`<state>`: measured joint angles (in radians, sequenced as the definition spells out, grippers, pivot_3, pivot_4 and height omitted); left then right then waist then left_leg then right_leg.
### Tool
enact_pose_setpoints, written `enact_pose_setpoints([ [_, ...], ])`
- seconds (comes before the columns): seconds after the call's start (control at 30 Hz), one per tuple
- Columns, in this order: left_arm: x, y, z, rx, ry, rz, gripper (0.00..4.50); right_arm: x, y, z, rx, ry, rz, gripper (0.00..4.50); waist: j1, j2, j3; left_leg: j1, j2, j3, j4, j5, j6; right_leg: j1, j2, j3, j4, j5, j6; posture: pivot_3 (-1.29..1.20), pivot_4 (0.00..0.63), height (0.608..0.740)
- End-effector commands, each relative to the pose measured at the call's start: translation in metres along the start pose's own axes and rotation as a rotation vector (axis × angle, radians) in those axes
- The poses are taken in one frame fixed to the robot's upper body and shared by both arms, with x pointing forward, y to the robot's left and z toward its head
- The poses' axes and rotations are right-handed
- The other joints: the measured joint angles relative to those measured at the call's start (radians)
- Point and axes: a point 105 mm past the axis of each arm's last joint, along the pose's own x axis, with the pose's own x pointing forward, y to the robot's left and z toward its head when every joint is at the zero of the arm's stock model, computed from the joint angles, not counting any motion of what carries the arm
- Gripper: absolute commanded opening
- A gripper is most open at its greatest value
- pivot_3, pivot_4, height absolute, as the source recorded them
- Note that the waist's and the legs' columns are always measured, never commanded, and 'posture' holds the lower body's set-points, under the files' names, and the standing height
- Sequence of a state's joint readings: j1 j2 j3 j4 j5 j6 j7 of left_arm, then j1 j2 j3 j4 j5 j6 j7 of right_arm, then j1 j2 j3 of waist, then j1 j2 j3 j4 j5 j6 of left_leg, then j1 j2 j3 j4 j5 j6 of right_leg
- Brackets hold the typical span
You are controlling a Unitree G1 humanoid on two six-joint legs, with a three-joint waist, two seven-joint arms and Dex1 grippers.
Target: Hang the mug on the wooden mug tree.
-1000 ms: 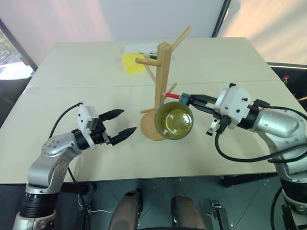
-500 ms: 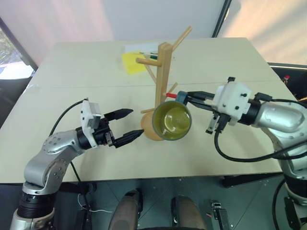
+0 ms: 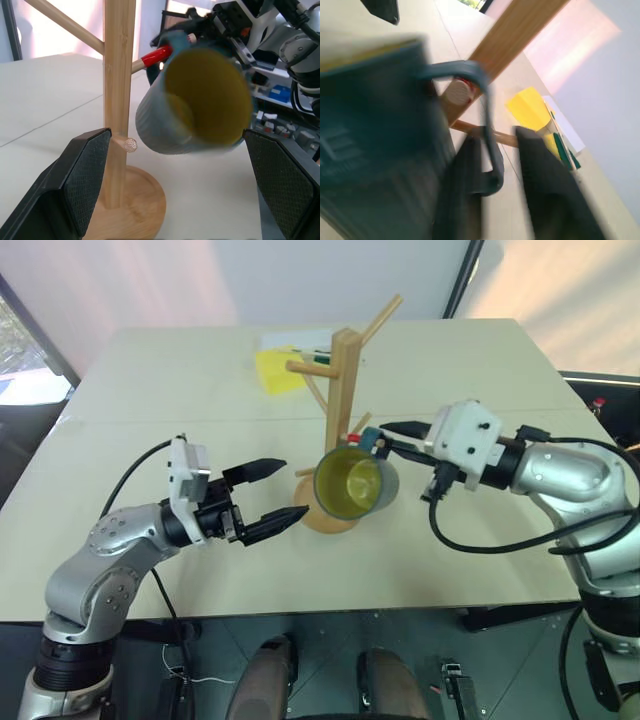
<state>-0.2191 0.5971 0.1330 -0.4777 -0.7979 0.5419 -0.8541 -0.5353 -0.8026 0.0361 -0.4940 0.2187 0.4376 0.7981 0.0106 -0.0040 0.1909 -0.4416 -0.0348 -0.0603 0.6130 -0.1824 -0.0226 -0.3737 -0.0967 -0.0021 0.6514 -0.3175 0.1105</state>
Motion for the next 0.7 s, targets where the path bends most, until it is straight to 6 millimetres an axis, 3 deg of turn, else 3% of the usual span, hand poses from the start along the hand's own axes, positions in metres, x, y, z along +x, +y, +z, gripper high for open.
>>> enact_pose_setpoints([
  [0.03, 0.001, -0.004, 0.014, 0.048, -0.036, -0.015, 4.5, -0.006, -0.01, 0.009, -0.048, -0.025, -0.036, 2.81, 0.0, 0.0, 0.0, 0.0, 0.0, 0.0, 0.0, 0.0, 0.0, 0.0, 0.0, 0.0, 0.0, 0.0, 0.0, 0.0, 0.15, 0.74],
  [0.13, 0.001, -0.003, 0.015, 0.047, -0.039, -0.011, 4.5, -0.011, -0.013, 0.006, -0.044, -0.02, -0.049, 2.81, 0.0, 0.0, 0.0, 0.0, 0.0, 0.0, 0.0, 0.0, 0.0, 0.0, 0.0, 0.0, 0.0, 0.0, 0.0, 0.0, 0.15, 0.74],
  [0.27, -0.005, 0.008, 0.014, 0.04, -0.035, 0.062, 4.5, -0.04, -0.025, -0.01, 0.153, -0.084, -0.134, 2.81, 0.005, -0.001, 0.0, 0.0, 0.0, 0.0, 0.0, 0.0, 0.0, 0.001, 0.0, 0.0, 0.0, 0.0, 0.0, 0.0, 0.15, 0.74],
  [0.47, -0.031, 0.05, 0.002, 0.05, 0.0, 0.348, 4.5, -0.074, -0.026, -0.063, 0.451, -0.077, -0.296, 2.81, -0.002, -0.001, 0.0, 0.001, 0.0, 0.0, 0.0, 0.0, 0.0, 0.002, 0.0, 0.0, 0.001, 0.001, 0.002, 0.0, 0.15, 0.74],
  [0.6, -0.066, 0.084, -0.022, 0.043, 0.008, 0.635, 4.5, -0.078, -0.01, -0.106, 0.583, -0.038, -0.425, 2.81, -0.007, -0.001, -0.001, 0.003, 0.0, 0.001, 0.0, 0.0, 0.0, 0.002, 0.001, 0.001, 0.003, 0.001, 0.002, 0.0, 0.15, 0.74],
  [0.7, -0.081, 0.097, -0.035, 0.034, -0.007, 0.765, 4.5, -0.07, 0.007, -0.126, 0.638, -0.014, -0.44, 2.81, -0.004, -0.001, 0.0, 0.005, 0.0, 0.001, 0.0, 0.0, 0.0, 0.003, 0.001, 0.001, 0.003, 0.001, 0.002, 0.0, 0.15, 0.74],
])
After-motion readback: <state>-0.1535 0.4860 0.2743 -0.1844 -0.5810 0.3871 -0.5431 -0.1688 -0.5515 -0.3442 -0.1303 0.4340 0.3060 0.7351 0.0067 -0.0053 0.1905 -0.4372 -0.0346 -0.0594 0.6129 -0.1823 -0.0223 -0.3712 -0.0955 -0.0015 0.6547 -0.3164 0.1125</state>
